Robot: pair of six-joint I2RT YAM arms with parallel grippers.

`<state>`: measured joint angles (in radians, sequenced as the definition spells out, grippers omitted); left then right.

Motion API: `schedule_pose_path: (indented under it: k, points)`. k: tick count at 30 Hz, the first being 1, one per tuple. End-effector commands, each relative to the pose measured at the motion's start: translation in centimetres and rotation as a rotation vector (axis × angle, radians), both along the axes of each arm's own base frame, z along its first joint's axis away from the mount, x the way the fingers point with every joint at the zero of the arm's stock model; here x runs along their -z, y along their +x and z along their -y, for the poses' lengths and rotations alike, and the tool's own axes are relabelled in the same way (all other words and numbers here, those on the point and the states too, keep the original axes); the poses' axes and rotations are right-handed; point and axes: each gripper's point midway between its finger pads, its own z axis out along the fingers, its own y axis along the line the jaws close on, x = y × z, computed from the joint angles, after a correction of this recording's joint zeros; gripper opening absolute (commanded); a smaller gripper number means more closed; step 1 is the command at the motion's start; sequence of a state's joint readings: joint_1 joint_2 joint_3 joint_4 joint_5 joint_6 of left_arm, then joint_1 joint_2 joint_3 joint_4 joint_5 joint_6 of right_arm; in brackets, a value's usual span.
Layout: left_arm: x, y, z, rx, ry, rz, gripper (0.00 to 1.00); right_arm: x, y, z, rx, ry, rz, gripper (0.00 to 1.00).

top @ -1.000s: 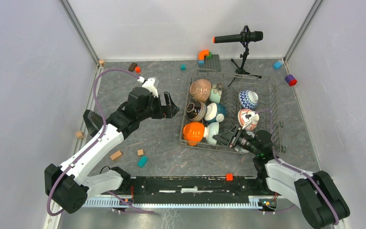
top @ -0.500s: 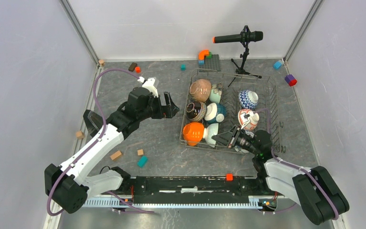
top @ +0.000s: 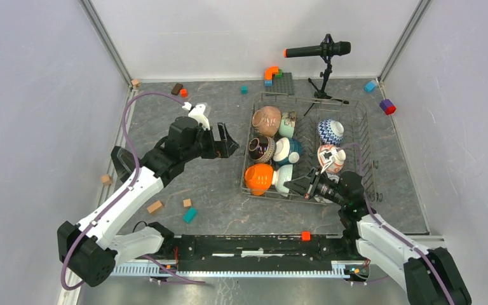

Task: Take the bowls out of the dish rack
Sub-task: Pick up the bowl from the dish rack.

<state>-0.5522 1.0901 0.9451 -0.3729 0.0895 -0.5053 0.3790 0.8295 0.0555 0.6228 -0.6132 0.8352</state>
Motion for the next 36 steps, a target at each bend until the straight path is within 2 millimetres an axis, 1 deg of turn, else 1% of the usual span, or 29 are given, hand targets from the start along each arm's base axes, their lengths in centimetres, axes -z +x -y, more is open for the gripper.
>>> schedule_pose_path:
  k: [1,4,8,9,11,13,15,16,20,24,28,29,31,32,34,35,36]
  points:
    - [-3.4,-0.5,0.2,0.002,-0.077,0.062,1.0,-1.7,0.3,0.0,-0.033,-0.1,0.098,0.0]
    - [-3.3,-0.3,-0.1,-0.012,-0.063,0.071,1.0,-3.0,1.2,0.8,0.009,-0.166,0.165,0.0]
    - [-2.7,0.4,0.0,-0.02,-0.078,0.058,1.0,-5.9,2.0,1.4,0.041,-0.208,0.275,0.0]
    - [-2.7,0.8,-0.1,-0.03,-0.096,0.051,1.0,-6.5,2.1,1.4,0.042,-0.208,0.302,0.0]
    - [-2.7,2.4,-0.9,-0.064,-0.167,0.028,1.0,-8.0,2.2,1.3,0.04,-0.196,0.353,0.0]
    - [-2.6,3.8,-1.9,-0.105,-0.27,-0.02,1.0,-9.8,1.7,0.8,0.008,-0.163,0.407,0.0]
    - [-2.6,4.3,-2.5,-0.109,-0.335,-0.041,1.0,-11.9,1.0,0.5,-0.019,-0.117,0.471,0.0]
    - [-2.8,4.2,-2.4,-0.094,-0.336,-0.033,1.0,-12.7,0.8,0.4,-0.027,-0.104,0.493,0.0]
    - [-4.4,2.6,-1.3,-0.03,-0.312,0.036,1.0,-15.3,0.4,0.3,-0.027,-0.063,0.565,0.0]
    - [-5.9,1.8,-1.8,-0.034,-0.266,0.12,1.0,-17.9,0.1,-0.3,-0.052,0.02,0.623,0.0]
    - [-6.5,1.7,-2.0,-0.029,-0.252,0.141,1.0,-20.1,0.7,-1.7,-0.09,0.099,0.641,0.0]
    - [-6.5,1.6,-2.0,-0.027,-0.245,0.141,1.0,-21.2,0.4,-2.2,-0.106,0.14,0.671,0.0]
    - [-6.7,1.5,-1.8,-0.018,-0.238,0.149,1.0,-22.5,0.7,-3.3,-0.11,0.173,0.699,0.0]
    - [-6.6,1.6,-1.8,-0.017,-0.23,0.151,1.0,-23.0,0.8,-4.1,-0.118,0.168,0.719,0.0]
    - [-6.4,1.6,-1.5,-0.012,-0.216,0.146,1.0,-23.2,1.5,-6.3,-0.124,0.1,0.739,0.0]
    - [-6.2,1.5,-1.5,-0.009,-0.202,0.14,1.0,-23.8,1.4,-7.3,-0.129,0.084,0.769,0.0]
    - [-6.2,1.3,-1.5,-0.007,-0.187,0.14,1.0,-23.8,1.5,-8.1,-0.129,0.078,0.776,0.0]
